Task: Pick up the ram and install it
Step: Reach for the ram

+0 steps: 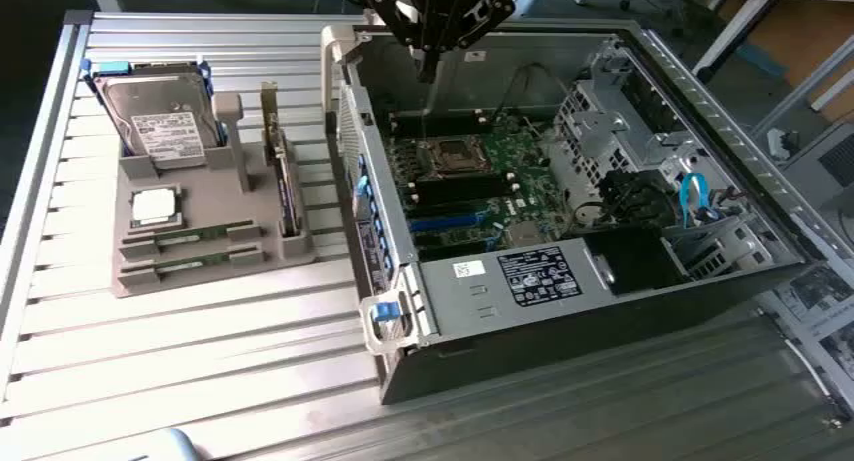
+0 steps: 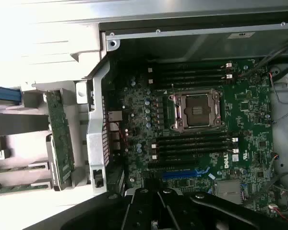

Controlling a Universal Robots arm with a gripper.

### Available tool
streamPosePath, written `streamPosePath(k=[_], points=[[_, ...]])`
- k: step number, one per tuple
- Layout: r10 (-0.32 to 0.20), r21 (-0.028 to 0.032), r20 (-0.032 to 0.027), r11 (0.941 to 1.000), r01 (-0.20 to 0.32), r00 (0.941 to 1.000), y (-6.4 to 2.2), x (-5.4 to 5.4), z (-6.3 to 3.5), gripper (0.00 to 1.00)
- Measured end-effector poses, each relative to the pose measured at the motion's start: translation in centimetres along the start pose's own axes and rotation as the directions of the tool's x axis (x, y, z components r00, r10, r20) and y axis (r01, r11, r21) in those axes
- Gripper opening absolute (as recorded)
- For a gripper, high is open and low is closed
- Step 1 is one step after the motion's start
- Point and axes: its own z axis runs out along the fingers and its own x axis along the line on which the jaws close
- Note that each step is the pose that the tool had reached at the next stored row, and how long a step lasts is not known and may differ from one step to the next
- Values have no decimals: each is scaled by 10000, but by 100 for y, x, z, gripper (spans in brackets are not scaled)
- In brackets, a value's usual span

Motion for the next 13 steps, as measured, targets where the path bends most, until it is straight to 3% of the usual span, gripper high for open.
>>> streamPosePath(k=[13], points=[[0, 0, 0, 10000, 0, 10000, -12, 158, -4, 11]])
